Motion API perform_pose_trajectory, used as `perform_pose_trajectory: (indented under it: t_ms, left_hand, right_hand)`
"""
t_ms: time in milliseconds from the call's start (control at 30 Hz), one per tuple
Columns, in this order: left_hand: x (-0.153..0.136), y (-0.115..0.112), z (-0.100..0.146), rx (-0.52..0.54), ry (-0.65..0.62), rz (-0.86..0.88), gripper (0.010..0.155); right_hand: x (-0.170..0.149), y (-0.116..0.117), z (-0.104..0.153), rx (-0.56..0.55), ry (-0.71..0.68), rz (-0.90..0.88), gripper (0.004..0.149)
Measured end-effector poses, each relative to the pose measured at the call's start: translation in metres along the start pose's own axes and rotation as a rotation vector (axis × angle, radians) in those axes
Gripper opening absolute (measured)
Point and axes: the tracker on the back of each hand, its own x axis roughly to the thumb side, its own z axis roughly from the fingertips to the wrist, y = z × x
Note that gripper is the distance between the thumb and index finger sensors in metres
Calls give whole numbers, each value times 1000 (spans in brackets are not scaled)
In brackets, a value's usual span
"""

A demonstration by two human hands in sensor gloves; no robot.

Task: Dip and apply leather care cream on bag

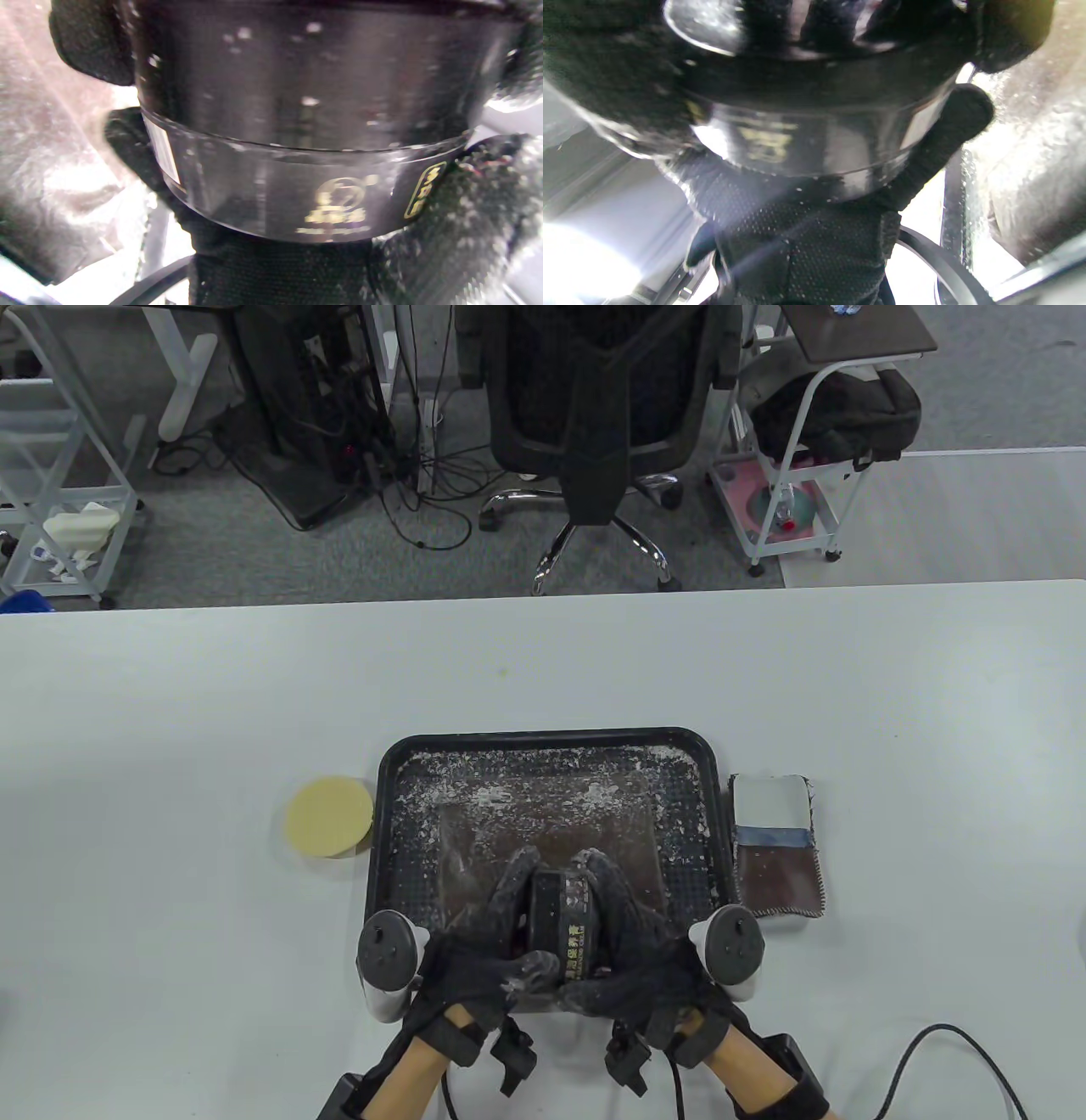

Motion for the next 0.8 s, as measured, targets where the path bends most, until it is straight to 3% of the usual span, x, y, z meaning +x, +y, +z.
perform_pose_trajectory:
  t_ms: [100, 267, 367, 467, 567, 633, 800]
  left_hand:
    - [-6, 0, 2, -12, 84, 147, 111]
    - [-9, 0, 3, -70, 96, 219, 114]
    - [-4, 1, 1, -108, -12, 212, 119]
    - [7, 5, 1, -123, -142, 49, 117]
    - [10, 5, 1, -169, -161, -48, 114]
    - [10, 3, 1, -189, -173, -22, 115]
    - [7, 5, 2, -88, -106, -51, 112]
  right_hand:
    - [9, 3, 1, 19, -119, 230, 116]
    - [12, 4, 1, 26, -155, 285, 115]
    - [7, 2, 0, 30, -105, 227, 114]
    - [-2, -3, 1, -16, 5, 42, 113]
    - [-9, -4, 0, -5, 82, -132, 113]
    - [-12, -1, 2, 13, 118, -199, 112]
    - [-9, 0, 2, 6, 94, -174, 113]
